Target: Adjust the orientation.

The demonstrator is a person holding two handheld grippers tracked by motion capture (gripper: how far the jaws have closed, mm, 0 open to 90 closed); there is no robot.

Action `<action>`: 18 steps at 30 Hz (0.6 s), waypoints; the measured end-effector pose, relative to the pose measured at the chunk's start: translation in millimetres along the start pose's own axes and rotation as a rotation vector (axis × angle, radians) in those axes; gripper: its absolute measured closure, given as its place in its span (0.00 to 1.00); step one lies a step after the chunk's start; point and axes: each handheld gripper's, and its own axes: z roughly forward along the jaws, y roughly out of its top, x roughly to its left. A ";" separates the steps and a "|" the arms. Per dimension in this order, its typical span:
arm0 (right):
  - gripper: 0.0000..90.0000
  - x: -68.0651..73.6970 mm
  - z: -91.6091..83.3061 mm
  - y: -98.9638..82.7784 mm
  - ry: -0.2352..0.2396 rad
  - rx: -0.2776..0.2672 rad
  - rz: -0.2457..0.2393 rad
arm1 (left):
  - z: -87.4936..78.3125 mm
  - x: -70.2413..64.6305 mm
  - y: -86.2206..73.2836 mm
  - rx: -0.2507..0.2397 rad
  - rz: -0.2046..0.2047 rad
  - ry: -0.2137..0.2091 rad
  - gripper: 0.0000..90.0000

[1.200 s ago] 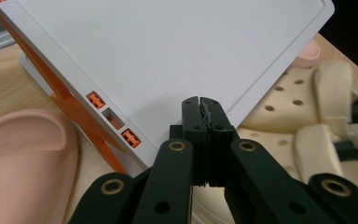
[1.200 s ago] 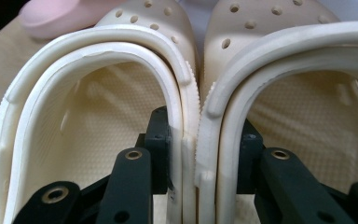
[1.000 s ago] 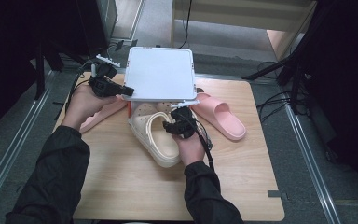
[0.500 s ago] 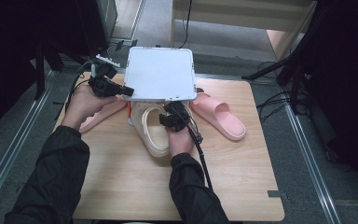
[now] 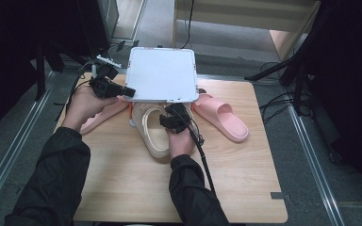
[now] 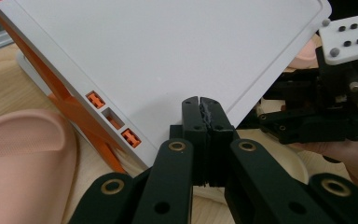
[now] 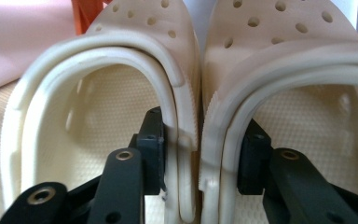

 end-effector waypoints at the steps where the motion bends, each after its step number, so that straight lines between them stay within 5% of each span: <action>1: 0.66 -0.4 -4.0 -0.2 0.010 -0.002 0.012 | 0.0 0.1 -0.1 0.000 -0.002 -0.001 1.00; 11: 0.65 -1.0 -33.8 -4.6 0.026 -0.025 -0.002 | 0.0 0.3 -0.1 0.000 -0.004 -0.003 0.99; 18: 0.77 -5.2 -68.9 -15.3 0.112 -0.033 -0.032 | 0.0 -0.1 0.0 0.000 -0.004 0.000 1.00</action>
